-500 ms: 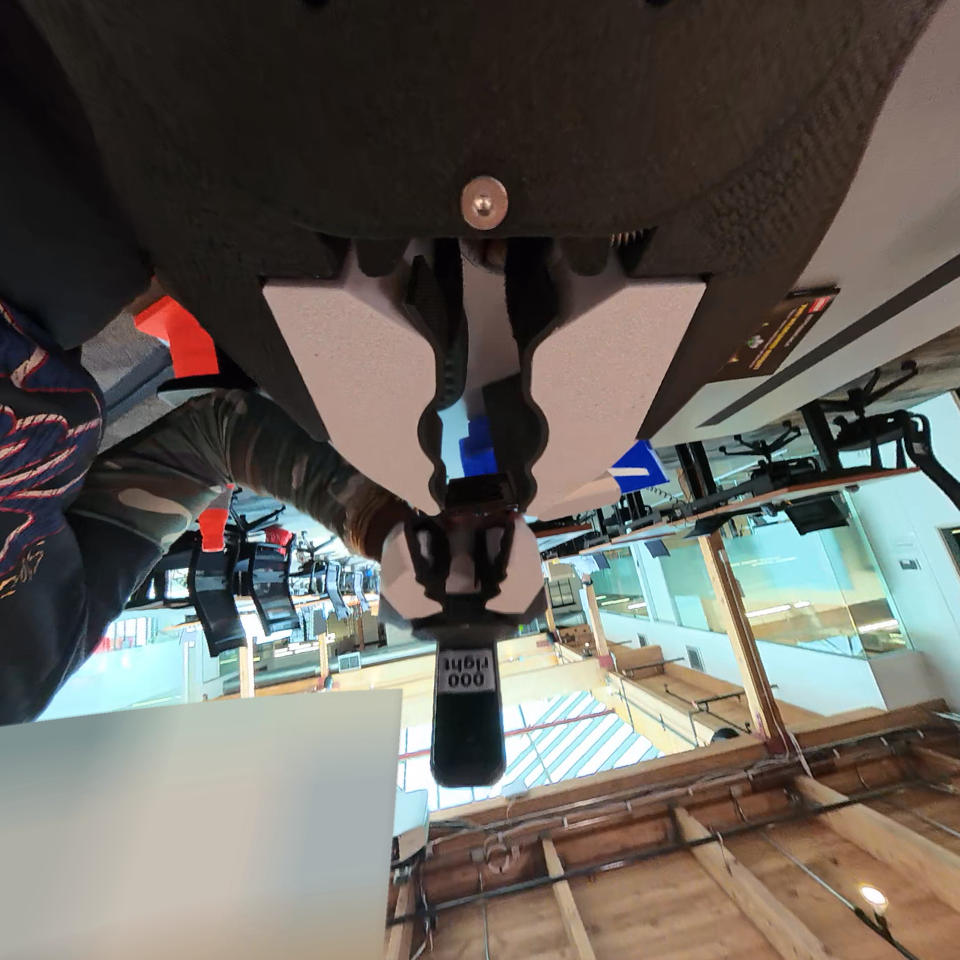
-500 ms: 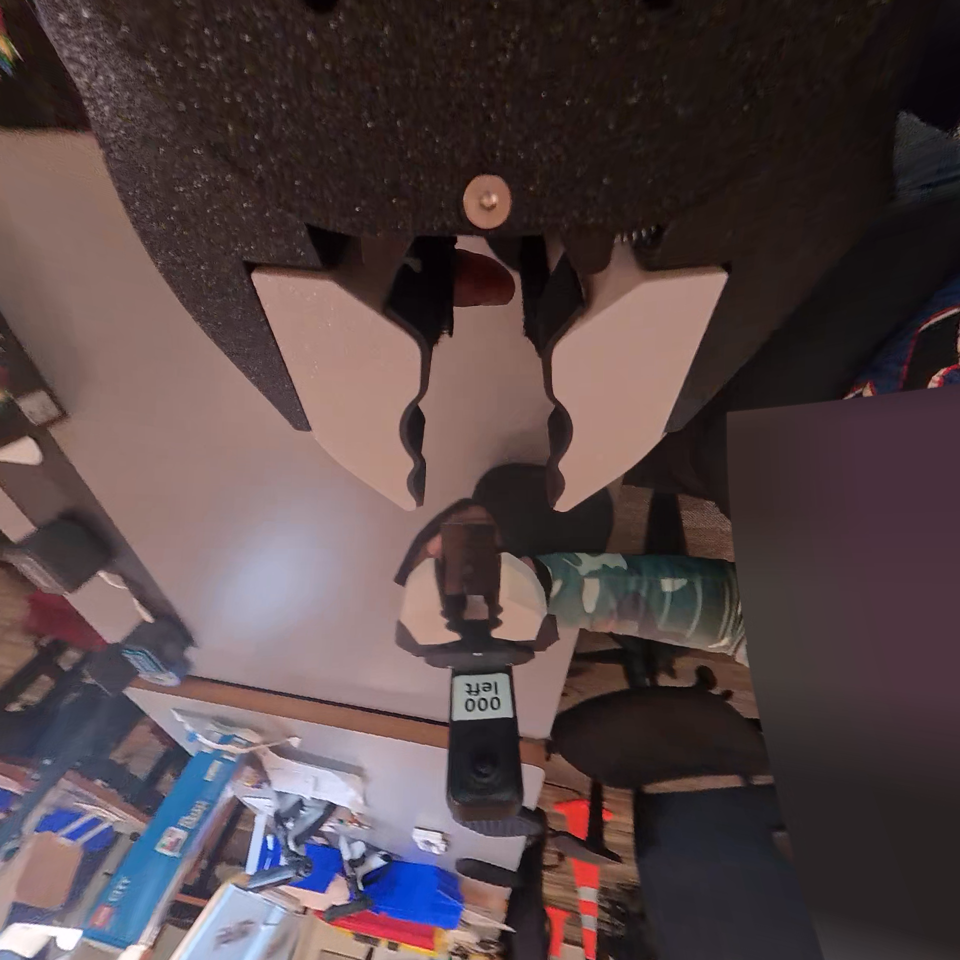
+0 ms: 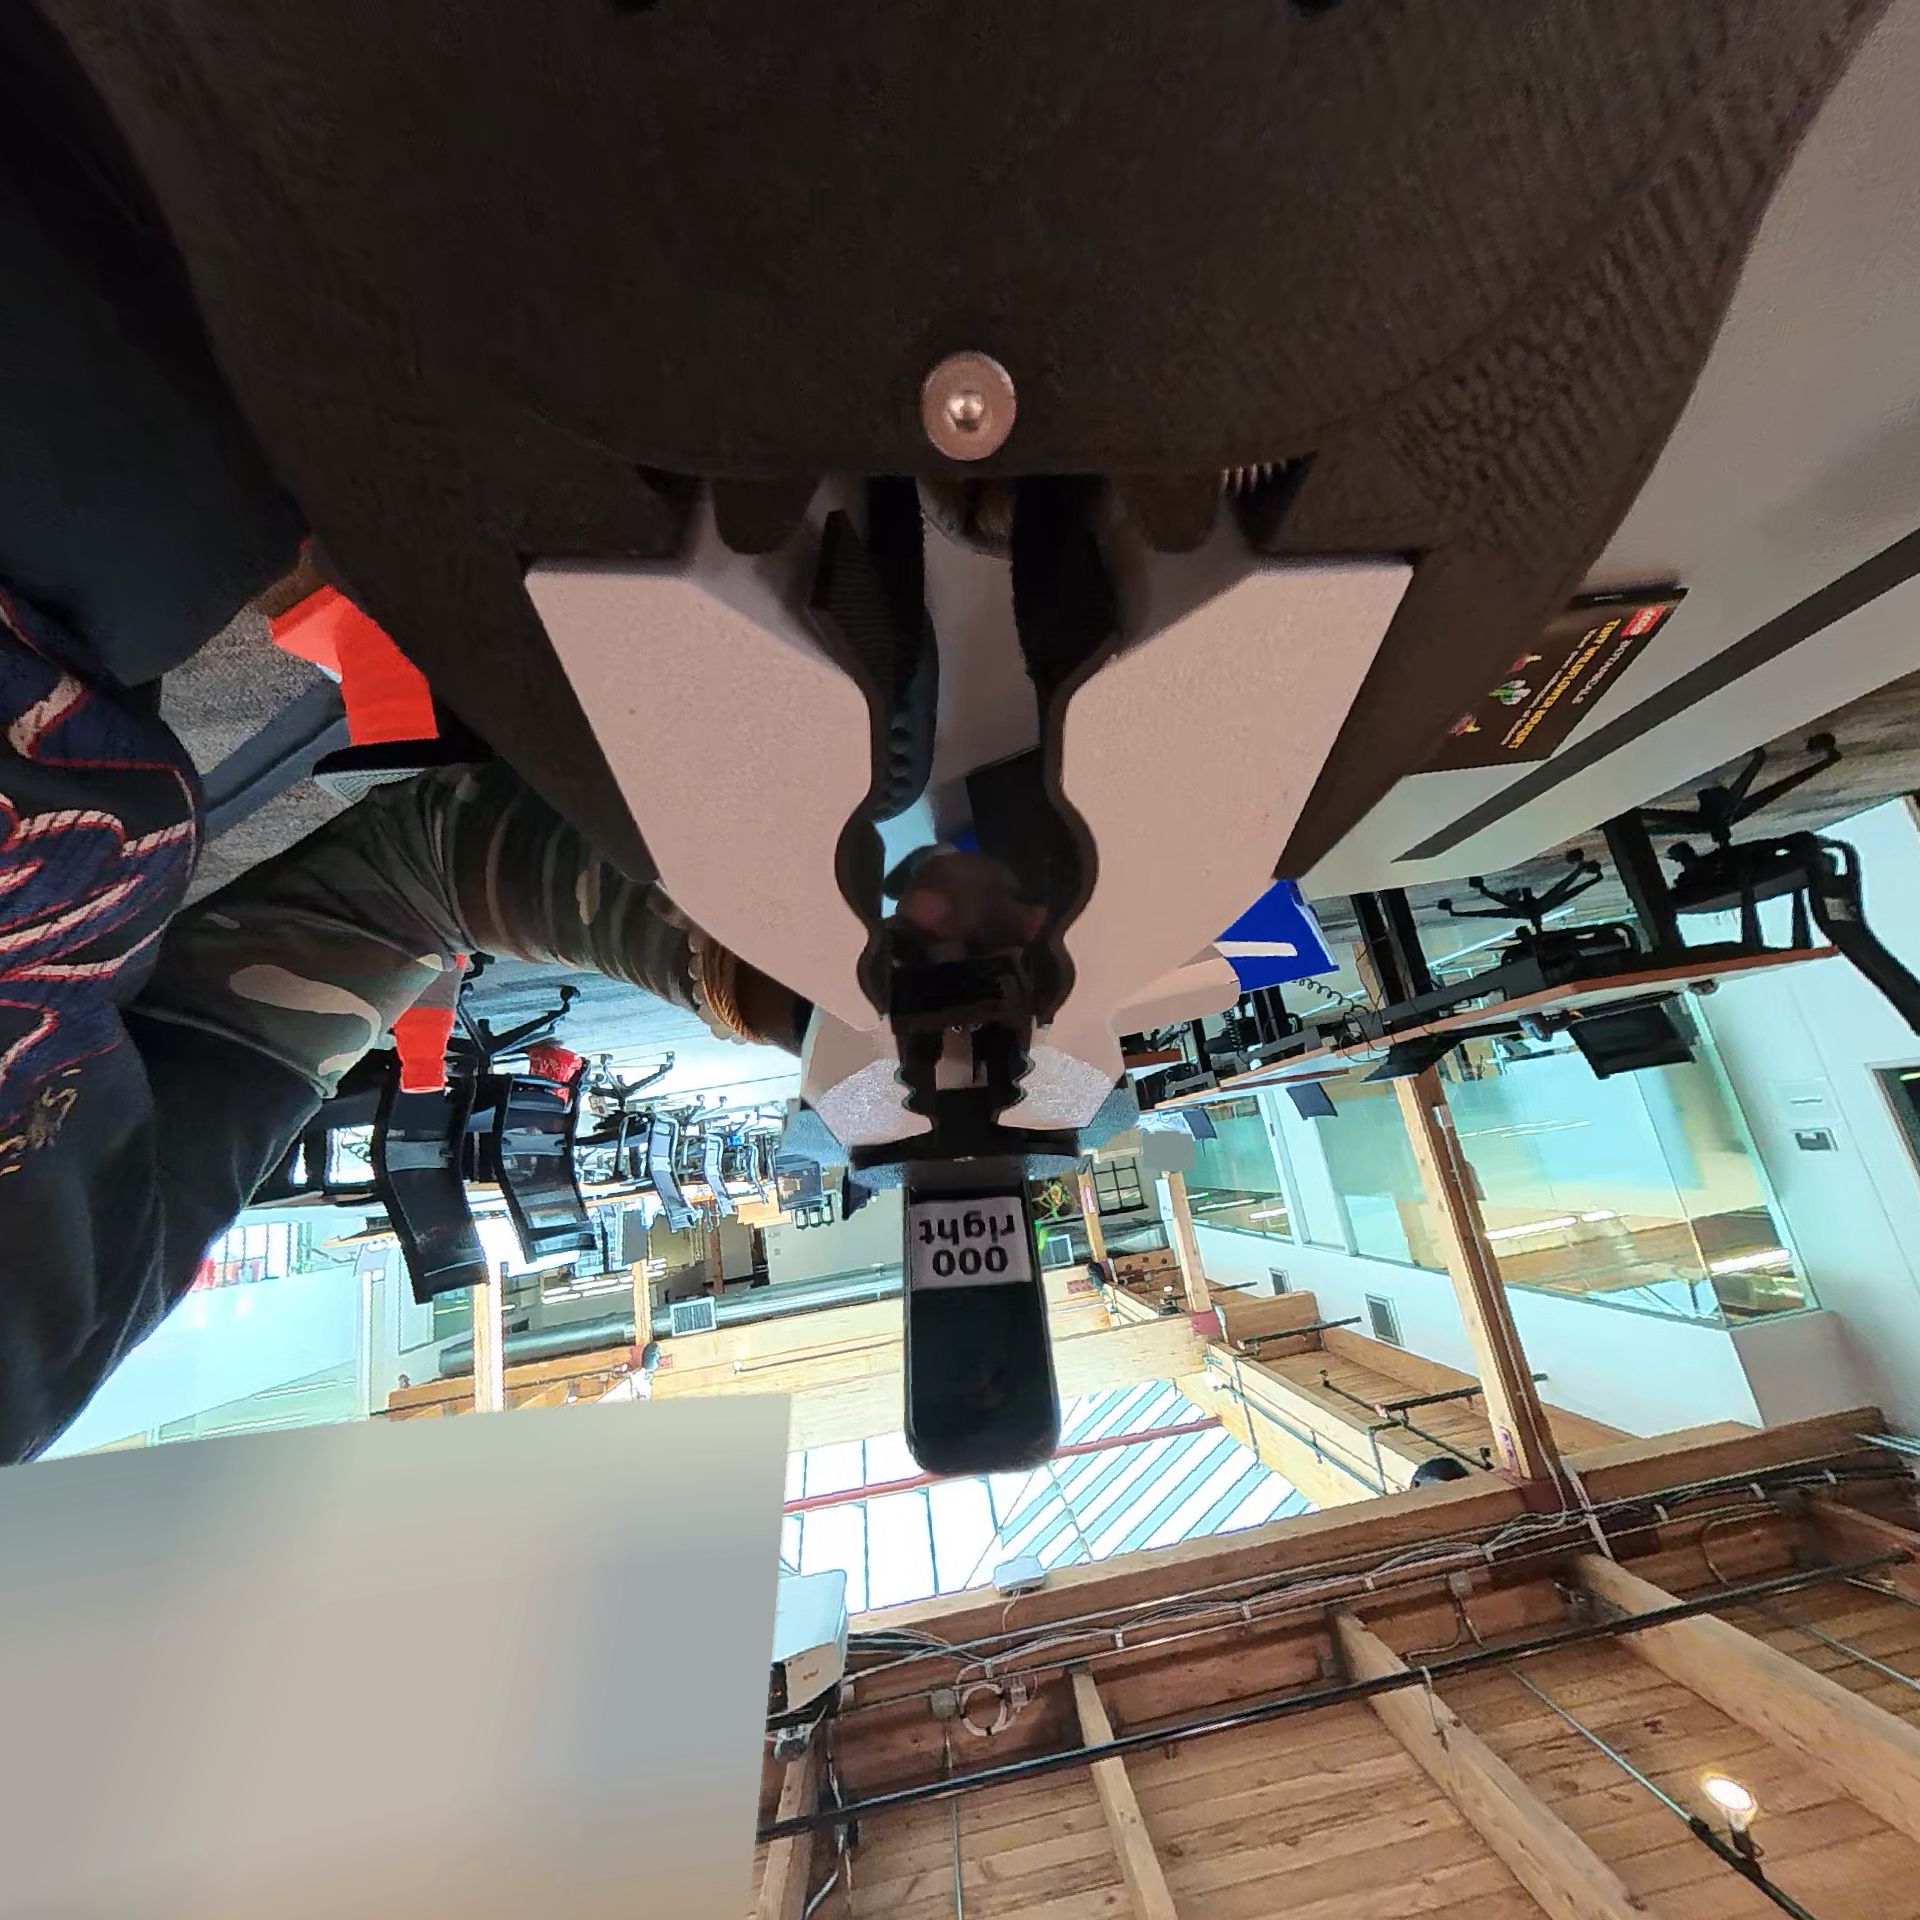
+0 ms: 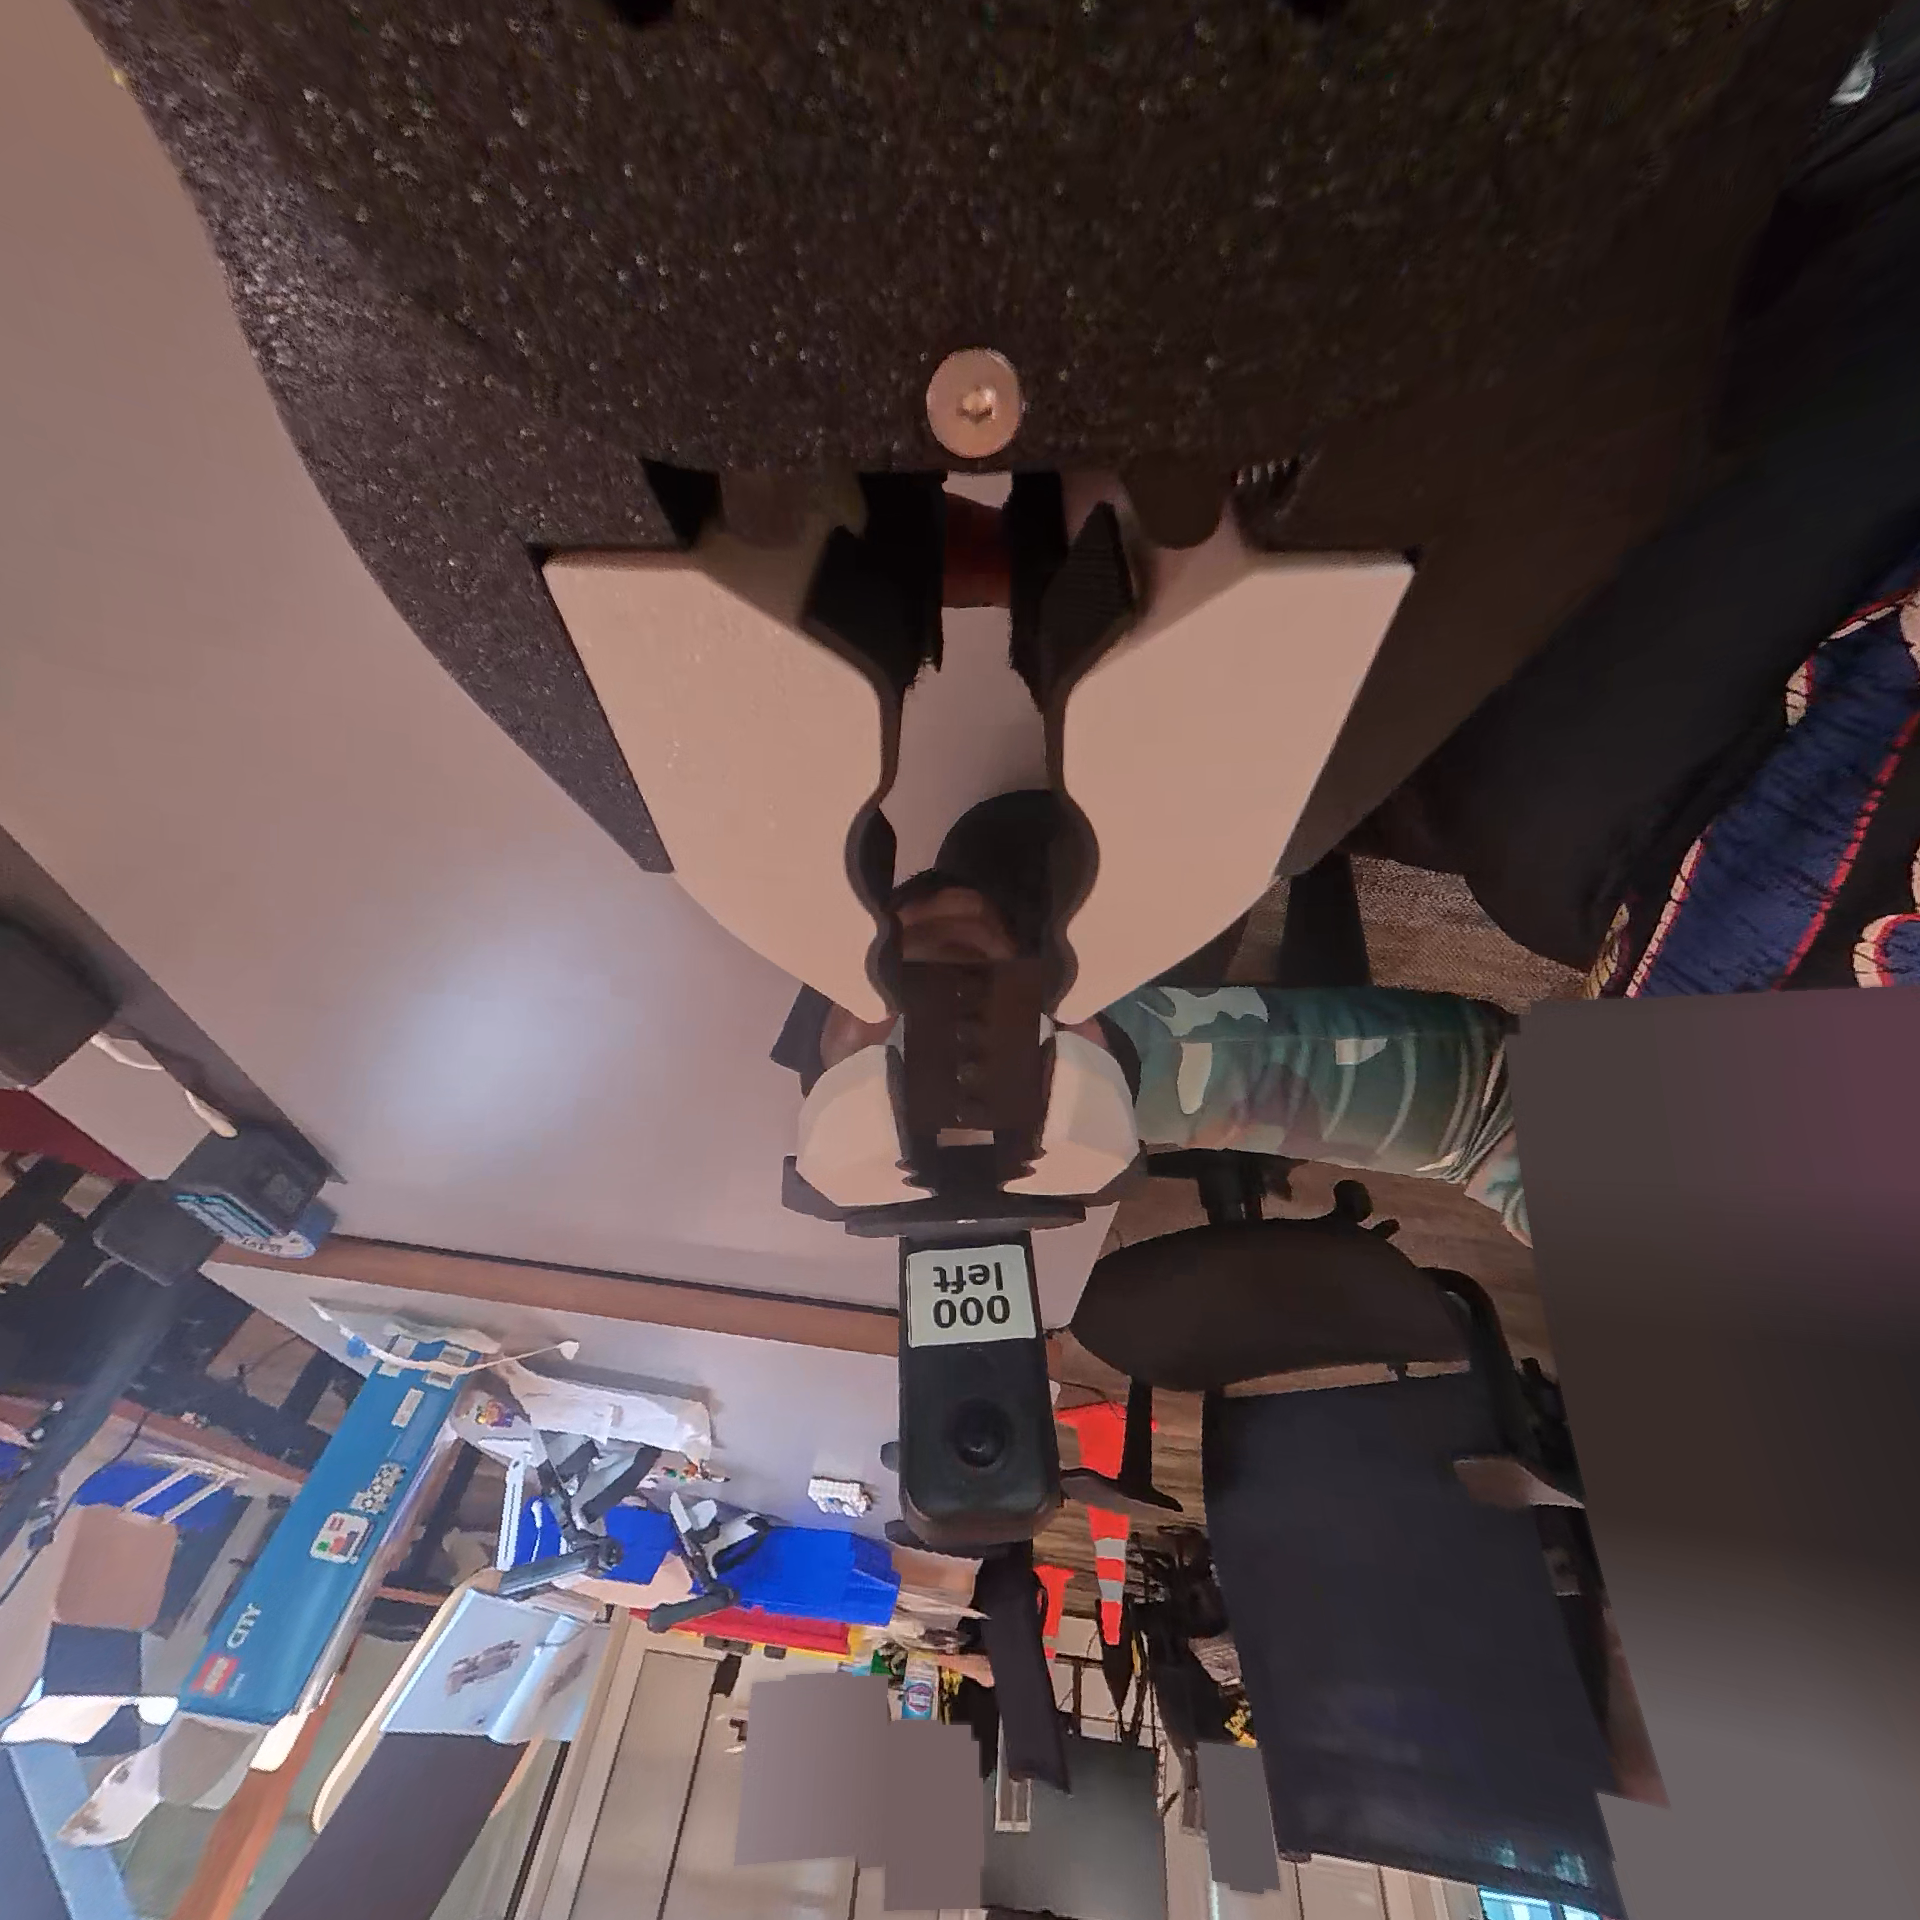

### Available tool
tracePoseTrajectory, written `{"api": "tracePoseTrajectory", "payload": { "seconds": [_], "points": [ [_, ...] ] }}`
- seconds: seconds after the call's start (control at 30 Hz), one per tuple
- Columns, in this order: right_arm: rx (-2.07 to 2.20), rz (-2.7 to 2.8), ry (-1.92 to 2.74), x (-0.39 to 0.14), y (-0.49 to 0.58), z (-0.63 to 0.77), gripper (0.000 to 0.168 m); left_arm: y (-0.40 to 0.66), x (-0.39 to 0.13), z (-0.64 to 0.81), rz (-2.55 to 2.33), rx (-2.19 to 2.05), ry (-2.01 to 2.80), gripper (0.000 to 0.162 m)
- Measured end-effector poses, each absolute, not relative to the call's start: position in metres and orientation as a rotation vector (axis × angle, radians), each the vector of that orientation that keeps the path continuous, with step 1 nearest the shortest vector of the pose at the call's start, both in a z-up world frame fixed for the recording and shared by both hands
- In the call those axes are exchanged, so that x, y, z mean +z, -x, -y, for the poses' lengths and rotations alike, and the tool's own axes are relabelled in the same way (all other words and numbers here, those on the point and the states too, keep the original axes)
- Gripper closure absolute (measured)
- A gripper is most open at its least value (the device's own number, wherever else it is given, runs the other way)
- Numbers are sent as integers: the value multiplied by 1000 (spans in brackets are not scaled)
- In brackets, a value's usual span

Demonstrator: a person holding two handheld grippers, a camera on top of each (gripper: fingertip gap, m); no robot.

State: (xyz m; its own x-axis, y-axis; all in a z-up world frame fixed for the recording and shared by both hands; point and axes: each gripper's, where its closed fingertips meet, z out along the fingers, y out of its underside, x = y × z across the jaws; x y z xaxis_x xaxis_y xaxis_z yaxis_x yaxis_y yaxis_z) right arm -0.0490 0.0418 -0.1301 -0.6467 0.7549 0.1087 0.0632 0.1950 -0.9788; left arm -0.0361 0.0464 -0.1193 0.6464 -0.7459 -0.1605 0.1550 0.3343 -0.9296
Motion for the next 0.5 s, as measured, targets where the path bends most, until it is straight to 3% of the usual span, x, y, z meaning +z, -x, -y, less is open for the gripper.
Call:
{"api": "tracePoseTrajectory", "payload": {
  "seconds": [0.3,0.5],
  "points": [
    [1312,1813,872,-109,27,-85,143,48,-146,-77,-557,-564,1313,130],
    [536,1571,1401,-118,-28,-212,143,69,-193,-107,-489,-356,1639,130]
  ]
}}
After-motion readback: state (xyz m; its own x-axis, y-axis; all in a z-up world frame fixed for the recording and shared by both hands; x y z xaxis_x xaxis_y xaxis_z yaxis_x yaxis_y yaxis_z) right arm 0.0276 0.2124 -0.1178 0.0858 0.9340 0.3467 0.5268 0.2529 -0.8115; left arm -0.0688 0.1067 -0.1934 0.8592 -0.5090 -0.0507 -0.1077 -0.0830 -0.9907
